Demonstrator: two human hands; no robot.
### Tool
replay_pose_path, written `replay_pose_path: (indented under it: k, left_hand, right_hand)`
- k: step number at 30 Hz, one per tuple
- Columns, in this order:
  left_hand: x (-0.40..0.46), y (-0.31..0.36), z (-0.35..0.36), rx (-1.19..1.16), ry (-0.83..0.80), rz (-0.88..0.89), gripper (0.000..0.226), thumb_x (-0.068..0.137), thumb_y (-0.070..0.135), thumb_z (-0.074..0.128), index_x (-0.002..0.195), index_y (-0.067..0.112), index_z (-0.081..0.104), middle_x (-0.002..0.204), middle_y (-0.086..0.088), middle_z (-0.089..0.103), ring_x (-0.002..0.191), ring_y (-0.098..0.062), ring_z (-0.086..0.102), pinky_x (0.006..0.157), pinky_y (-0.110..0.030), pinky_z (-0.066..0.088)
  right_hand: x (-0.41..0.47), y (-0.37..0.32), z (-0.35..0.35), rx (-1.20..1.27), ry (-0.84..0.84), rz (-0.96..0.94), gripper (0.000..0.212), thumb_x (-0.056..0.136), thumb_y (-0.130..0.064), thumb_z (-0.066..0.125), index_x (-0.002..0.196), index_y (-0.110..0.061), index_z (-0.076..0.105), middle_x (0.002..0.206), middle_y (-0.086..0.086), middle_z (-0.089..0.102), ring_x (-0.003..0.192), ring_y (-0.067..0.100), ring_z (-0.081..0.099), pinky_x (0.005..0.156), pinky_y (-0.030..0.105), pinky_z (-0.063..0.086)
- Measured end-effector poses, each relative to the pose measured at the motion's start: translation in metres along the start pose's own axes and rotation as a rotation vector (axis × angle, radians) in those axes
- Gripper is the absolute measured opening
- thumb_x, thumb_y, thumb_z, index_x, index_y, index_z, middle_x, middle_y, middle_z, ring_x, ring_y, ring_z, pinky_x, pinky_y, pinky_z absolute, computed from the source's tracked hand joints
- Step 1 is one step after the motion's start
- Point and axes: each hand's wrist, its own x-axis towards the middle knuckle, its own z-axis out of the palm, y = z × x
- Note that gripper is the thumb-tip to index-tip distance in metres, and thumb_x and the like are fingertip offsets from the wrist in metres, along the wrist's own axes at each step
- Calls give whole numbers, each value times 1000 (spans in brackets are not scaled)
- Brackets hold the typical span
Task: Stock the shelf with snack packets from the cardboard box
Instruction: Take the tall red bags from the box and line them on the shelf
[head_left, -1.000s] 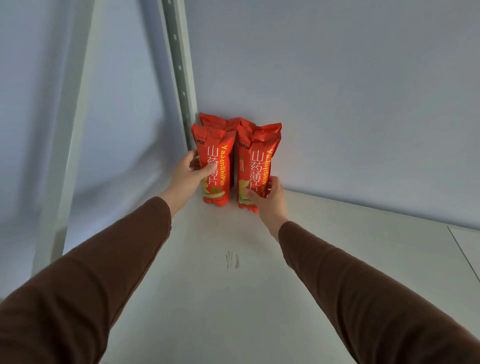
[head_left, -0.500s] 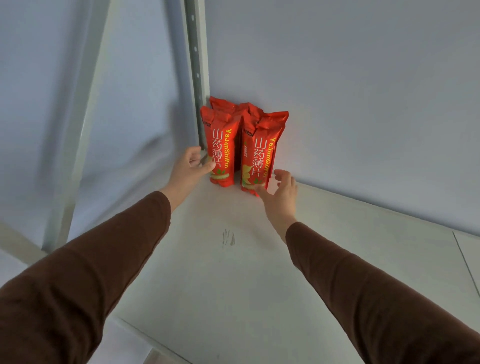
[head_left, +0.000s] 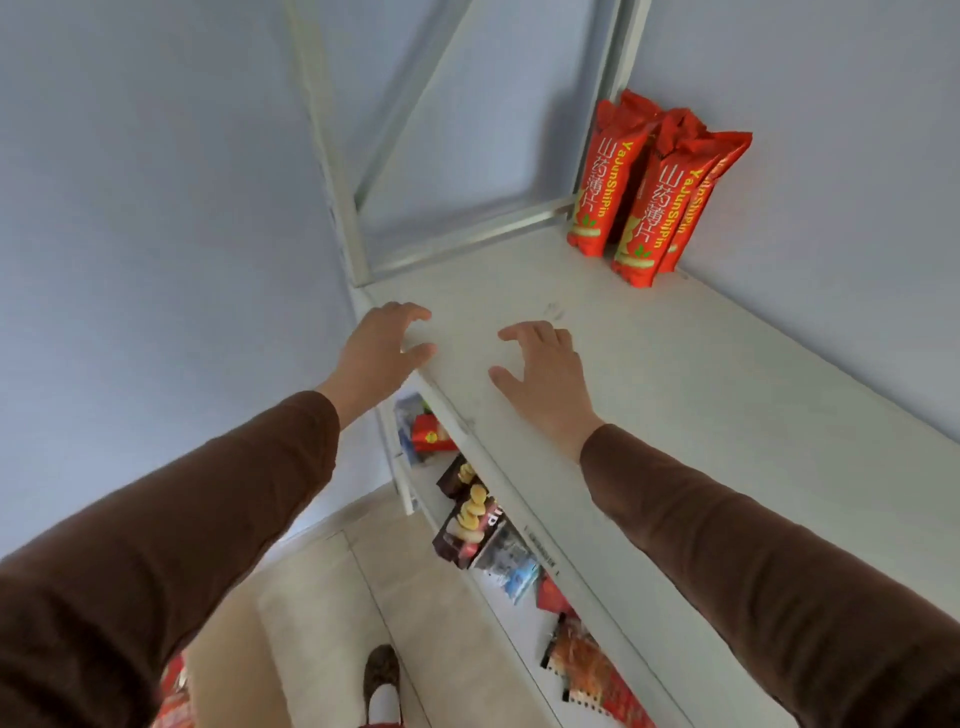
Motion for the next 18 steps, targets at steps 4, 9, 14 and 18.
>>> replay_pose_path:
  k: [4,9,14,18]
  left_hand:
    - [-97,-34,-34,63,43,-120,45,96,34,64,137,20,55,139,-3,56,128,-24,47,106,-34,35]
    - [-225,-92,-85,107,73,-306,47,96,38,64,139,23,53,142,1,54,131,-21,45,107,-34,36]
    - [-364,-164,-129,86,103,-486,47,96,38,63,140,25,51,147,3,50,138,-20,40,113,-36,31]
    - [-482,-230,-167,38,93,-654,47,92,46,62,136,36,51,142,8,51,132,-17,47,112,-41,38]
  right_hand:
    - [-39,-54,31,-6,-98,-127,40,92,-29,63,131,-22,57,135,-1,52,126,23,43,98,36,37]
    - [-92,-142,87,62,-217,-274,39,93,-31,61,130,-19,57,133,2,55,124,25,45,100,37,37]
    - [-161,-236,163,79,-350,-325,40,93,-32,61,131,-18,56,133,4,55,122,26,47,100,41,41]
    - [-232,-311,234,62,-483,-303,42,92,-31,62,132,-18,56,135,5,55,122,27,48,97,40,42]
